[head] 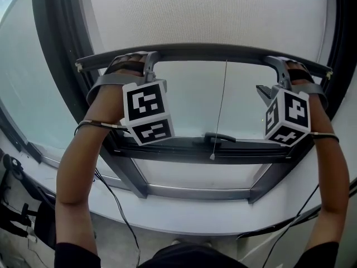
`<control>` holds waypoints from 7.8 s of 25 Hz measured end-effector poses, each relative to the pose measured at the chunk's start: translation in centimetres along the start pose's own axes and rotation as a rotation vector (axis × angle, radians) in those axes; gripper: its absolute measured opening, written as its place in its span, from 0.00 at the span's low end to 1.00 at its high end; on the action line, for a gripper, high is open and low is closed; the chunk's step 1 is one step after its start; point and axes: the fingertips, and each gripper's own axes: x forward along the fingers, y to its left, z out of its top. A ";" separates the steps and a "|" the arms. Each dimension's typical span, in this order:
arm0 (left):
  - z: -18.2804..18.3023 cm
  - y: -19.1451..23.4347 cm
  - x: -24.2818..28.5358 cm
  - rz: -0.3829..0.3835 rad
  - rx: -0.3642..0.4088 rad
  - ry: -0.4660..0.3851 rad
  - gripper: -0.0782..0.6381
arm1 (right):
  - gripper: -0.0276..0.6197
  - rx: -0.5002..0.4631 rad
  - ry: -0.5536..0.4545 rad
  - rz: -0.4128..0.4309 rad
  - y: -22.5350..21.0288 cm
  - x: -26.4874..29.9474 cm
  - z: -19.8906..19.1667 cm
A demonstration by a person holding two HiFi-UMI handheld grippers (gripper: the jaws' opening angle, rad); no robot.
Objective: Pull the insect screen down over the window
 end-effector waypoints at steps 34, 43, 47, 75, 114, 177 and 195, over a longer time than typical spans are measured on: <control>0.6 -16.5 3.8 -0.119 -0.017 -0.025 0.57 | 0.50 -0.007 0.046 0.102 17.2 2.5 -0.2; 1.3 -16.1 3.8 -0.106 -0.118 -0.045 0.57 | 0.50 0.004 0.059 0.133 17.4 2.5 -0.1; 1.2 -17.8 4.1 -0.137 -0.150 -0.039 0.57 | 0.50 0.020 0.051 0.174 18.9 2.5 0.1; 1.2 -30.0 5.6 -0.264 -0.090 0.012 0.57 | 0.50 0.118 0.072 0.335 30.3 3.3 0.5; 1.0 -37.9 6.5 -0.412 -0.020 0.099 0.57 | 0.49 0.098 0.141 0.513 38.3 3.4 1.1; 1.4 -37.3 7.2 -0.437 -0.055 0.068 0.45 | 0.40 0.090 0.158 0.590 37.9 4.1 0.7; 5.8 -30.9 0.3 -0.347 -0.878 -0.295 0.42 | 0.39 0.694 -0.121 0.246 31.3 -0.9 3.3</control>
